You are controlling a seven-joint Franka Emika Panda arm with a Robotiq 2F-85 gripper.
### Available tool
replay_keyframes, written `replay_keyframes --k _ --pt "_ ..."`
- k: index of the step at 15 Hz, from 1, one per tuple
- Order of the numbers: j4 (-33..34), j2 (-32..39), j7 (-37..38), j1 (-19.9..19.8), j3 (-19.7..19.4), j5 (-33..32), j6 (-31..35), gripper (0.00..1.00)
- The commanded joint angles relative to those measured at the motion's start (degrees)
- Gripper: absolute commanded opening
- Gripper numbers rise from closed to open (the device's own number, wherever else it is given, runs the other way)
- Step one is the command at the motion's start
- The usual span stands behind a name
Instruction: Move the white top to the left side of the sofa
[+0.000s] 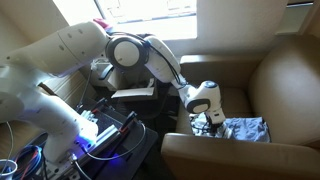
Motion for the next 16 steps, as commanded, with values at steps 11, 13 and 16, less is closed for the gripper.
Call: replay_keyframes --k 11,13,16 --pt "-3.39 -13.85 -11.73 -6.04 4.3 0.74 4.78 0.0" --pt "-3.57 -16.09 -15.5 -9.16 8.23 1.08 4.11 0.0" --pt "-4.33 -18.75 -20.16 -13.58 13.44 1.52 3.71 0.0"
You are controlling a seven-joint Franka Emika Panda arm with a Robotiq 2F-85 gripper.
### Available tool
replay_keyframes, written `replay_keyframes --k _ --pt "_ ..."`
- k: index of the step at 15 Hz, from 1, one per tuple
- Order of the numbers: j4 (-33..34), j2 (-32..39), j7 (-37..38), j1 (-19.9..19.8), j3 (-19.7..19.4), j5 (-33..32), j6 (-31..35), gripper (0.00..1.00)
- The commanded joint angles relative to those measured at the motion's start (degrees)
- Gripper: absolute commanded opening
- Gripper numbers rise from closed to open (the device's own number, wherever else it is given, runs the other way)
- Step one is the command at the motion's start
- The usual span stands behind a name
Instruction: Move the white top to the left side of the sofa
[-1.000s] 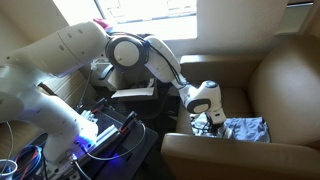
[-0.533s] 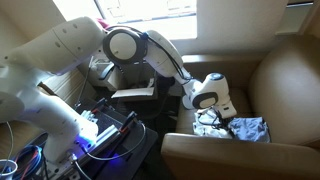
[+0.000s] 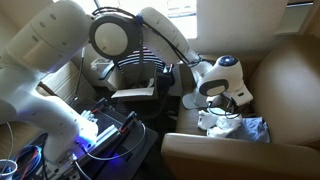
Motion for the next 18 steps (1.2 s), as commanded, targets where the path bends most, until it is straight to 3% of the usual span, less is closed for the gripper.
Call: replay_keyframes --k 1,5,9,11,13,15,16,17,18 --pt "-3.87 -4.95 -6.96 -5.48 6.58 0.98 0.39 0.0" --pt "-9.09 -12.3 -10.22 -6.21 6.93 -0.32 3.01 0.0" --pt "-16.15 -21.63 -13.97 -3.04 4.67 -3.54 11.98 0.0" --pt "-19.45 -26.74 -16.81 -2.81 5.91 -5.63 15.19 0.0" --pt "-22.27 -32.25 -24.71 -4.96 11.29 -4.68 15.25 0.0" --pt "-26.23 -38.64 -28.76 -5.67 14.51 -4.52 10.2 0.0" --pt "-28.8 -41.81 -28.13 -3.18 12.12 -4.29 8.22 0.0" --pt "-20.24 -33.6 -26.9 -2.66 11.15 -2.9 11.21 0.01" --pt "-22.46 -36.57 -27.44 -1.8 10.89 -2.71 9.58 0.01"
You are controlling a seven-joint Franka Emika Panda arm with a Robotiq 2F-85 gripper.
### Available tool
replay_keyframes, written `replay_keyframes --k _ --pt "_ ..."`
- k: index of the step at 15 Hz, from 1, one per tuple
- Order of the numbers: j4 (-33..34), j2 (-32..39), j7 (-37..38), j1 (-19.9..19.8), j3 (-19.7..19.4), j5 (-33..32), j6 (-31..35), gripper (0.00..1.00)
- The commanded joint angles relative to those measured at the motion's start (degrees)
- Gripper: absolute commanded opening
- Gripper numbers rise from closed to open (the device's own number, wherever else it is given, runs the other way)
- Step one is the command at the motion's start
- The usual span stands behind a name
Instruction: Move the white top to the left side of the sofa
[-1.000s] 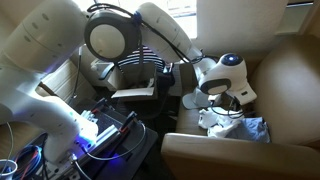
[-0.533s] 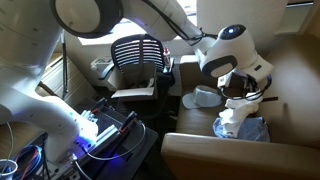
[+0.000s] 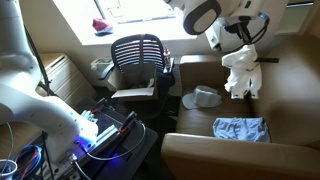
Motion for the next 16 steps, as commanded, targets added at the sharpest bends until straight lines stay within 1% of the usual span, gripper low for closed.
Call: replay_keyframes --k 1,4,5,6,7,9,11,12,13,14,16 --pt "-1.55 -1.98 -1.94 1.96 -1.61 2.65 -0.94 0.01" --pt "-4.2 -3.99 -2.21 2.19 -1.95 2.71 -1.47 0.0" --pt "-3.32 -2.93 -5.18 0.84 0.28 2.99 -1.97 0.0" --pt "-2.46 -2.31 -9.54 -4.49 8.38 2.99 -0.54 0.0" --pt "-1.88 -1.86 -11.58 -4.61 9.97 3.04 -0.26 0.0" --pt "-0.47 -0.29 -15.87 -7.07 16.72 3.82 1.27 0.0" --pt "1.73 3.63 -21.67 -11.05 24.62 4.49 4.11 0.0" --pt "3.32 6.82 -25.41 -13.86 29.55 5.56 5.85 0.0" --pt "5.07 10.17 -29.74 -15.84 33.61 7.05 6.92 0.0" --pt "7.3 14.83 -33.45 -18.03 37.92 7.84 8.0 0.0" --pt "7.94 21.17 -41.12 -22.98 46.24 10.71 8.7 0.0"
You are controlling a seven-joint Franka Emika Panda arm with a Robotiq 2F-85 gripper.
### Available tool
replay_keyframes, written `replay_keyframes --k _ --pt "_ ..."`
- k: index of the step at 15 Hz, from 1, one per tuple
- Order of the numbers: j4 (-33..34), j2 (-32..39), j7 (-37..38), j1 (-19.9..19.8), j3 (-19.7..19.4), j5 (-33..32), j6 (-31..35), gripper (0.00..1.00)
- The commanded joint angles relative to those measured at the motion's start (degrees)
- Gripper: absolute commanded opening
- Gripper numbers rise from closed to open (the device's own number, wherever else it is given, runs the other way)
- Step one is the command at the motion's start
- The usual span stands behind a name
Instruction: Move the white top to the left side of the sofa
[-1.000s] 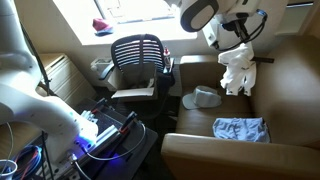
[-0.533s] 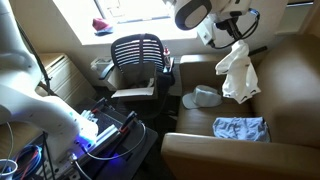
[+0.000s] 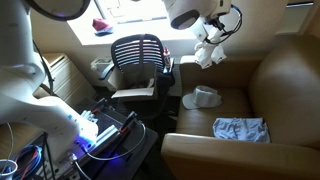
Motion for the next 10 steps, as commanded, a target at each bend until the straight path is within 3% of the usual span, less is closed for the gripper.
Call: replay_keyframes --k 1,2,3,4,8,10 --pt "4.88 14.85 -15.04 -9.62 15.22 3.58 1.85 0.0" --pt "5.31 18.69 -17.56 -11.29 17.77 2.77 -0.25 0.0" --pt "6.75 22.44 -18.45 -10.84 17.54 0.94 -3.41 0.0" --pt "8.08 25.15 -13.08 -9.75 15.72 -5.6 -6.91 0.0" --pt "14.61 25.97 -5.26 -3.36 6.05 -9.12 -24.19 0.0" --pt "16.72 22.51 -0.65 0.31 0.16 -9.01 -31.75 0.0"
